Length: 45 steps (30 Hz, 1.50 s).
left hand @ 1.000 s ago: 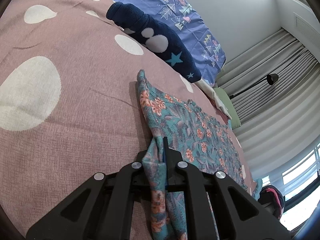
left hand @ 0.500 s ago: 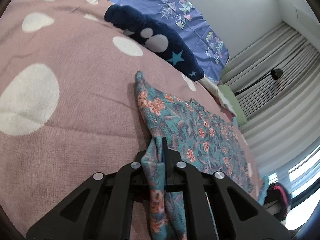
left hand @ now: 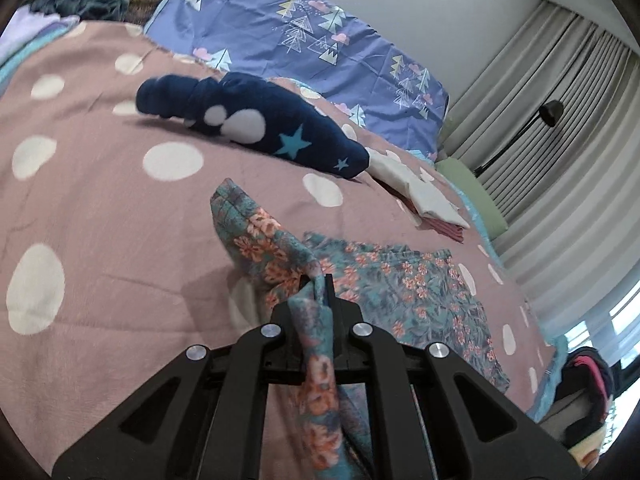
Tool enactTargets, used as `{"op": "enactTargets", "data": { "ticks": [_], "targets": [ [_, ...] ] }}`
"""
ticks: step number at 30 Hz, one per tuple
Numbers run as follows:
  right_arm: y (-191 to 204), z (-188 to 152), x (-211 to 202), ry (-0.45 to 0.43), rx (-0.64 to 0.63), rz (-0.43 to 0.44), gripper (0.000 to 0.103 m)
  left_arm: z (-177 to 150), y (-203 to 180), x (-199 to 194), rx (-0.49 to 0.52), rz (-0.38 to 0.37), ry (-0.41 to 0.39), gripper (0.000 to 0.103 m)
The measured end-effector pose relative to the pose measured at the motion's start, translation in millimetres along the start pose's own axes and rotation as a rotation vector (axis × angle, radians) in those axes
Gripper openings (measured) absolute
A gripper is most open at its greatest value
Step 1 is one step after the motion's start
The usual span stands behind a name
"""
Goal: Fold small clothes
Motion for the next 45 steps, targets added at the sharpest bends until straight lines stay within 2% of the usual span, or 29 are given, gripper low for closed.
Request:
{"op": "enactTargets", "data": {
  "ticks": [10, 14, 24, 33, 38, 39, 42, 43, 45],
  "targets": [
    [-91, -33, -42, -0.037, 0.247, 0.012, 0.006, -5, -79, 35, 0.070, 0.060, -0.001, 0.005],
    [-127, -60, -55, -0.036, 0.349, 0.016, 0.006, -15, -112, 58, 0.106, 0.077, 0.015, 0.005],
    [-206, -127, -93, -0.045, 0.545, -0.053, 0.006, -50, -191, 132, 0.218, 0.114, 0.080, 0.005],
    [-253, -174, -122, -0.052, 0.681, -0.105, 0.006, -89, -247, 179, 0.322, 0.115, 0.150, 0.005],
    [-257, -195, -125, -0.031, 0.728, -0.081, 0.006, -114, -250, 204, 0.383, 0.181, 0.198, 0.006],
    [-257, -200, -123, -0.021, 0.735, -0.078, 0.006, -120, -248, 210, 0.402, 0.202, 0.208, 0.011],
    [-258, -215, -117, 0.006, 0.786, -0.052, 0.006, -136, -249, 214, 0.451, 0.209, 0.232, 0.036],
    [-258, -219, -116, 0.008, 0.811, -0.030, 0.006, -139, -251, 211, 0.473, 0.212, 0.225, 0.041],
    [-256, -226, -115, 0.009, 0.854, 0.010, 0.006, -146, -258, 198, 0.527, 0.203, 0.211, 0.044]
  ]
}}
Point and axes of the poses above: each gripper's, at about its wrist camera, not at the fingertips, and x roughly the way its jaws point, y to its left, z to its top, the point moved 10 cm from there along x, roughly the way its jaws point, and after that the axes turned 12 degrees about -x, right-handed, at the moved point
